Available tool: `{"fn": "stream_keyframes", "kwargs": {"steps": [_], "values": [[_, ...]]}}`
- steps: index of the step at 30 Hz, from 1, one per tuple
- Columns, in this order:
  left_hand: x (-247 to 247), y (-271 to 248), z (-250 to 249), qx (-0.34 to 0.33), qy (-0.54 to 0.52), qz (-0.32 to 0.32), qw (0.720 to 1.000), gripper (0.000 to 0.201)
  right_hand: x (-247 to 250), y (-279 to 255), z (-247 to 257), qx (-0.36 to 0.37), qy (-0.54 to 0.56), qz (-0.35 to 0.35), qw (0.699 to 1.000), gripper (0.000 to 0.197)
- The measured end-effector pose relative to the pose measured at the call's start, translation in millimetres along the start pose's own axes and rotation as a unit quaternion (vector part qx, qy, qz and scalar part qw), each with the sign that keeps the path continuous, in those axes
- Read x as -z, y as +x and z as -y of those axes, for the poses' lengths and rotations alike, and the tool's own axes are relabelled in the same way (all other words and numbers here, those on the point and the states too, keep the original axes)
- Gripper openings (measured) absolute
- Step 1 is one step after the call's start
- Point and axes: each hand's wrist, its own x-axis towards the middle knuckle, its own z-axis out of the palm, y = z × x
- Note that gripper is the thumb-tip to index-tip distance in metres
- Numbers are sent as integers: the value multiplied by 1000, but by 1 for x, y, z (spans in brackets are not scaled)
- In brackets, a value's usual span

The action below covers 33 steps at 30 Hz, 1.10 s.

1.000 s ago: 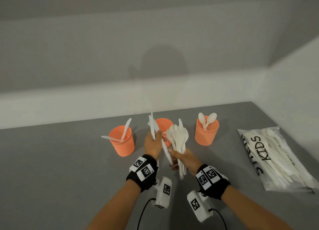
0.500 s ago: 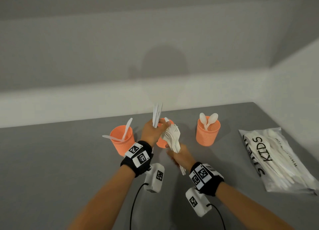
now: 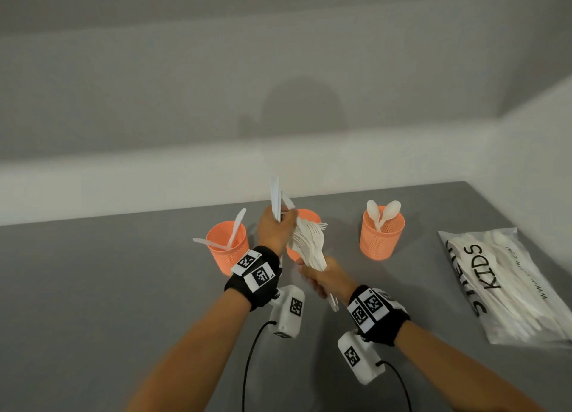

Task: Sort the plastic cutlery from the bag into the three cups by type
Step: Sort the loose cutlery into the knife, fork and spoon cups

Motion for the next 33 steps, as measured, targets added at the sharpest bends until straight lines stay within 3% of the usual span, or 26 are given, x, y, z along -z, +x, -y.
{"fn": "stream_keyframes", "kwargs": {"steps": [4, 10, 14, 19, 23, 27, 33], "values": [[4, 2, 1, -5, 22, 25, 999, 34, -4, 3, -2, -7, -9, 11, 1000, 5], [28, 29, -25, -48, -44, -99, 993, 20, -9, 5, 1, -16, -31, 28, 999, 13], [57, 56, -31, -31, -132, -199, 971, 16, -9, 11, 2, -35, -39, 22, 998, 15], [91, 78, -30, -27, -173, -259, 950, 33, -5, 20, 6, -62, -9, -8, 998, 15], [101, 94, -21, -61, -112, -269, 955, 43, -2, 30, 6, -65, 41, -34, 996, 30], [95, 98, 13, -36, -89, -250, 963, 43, -3, 34, 6, -66, 54, -28, 996, 9], [87, 96, 60, 15, -25, -202, 979, 38, -4, 34, 1, -63, 56, -50, 995, 9]]}}
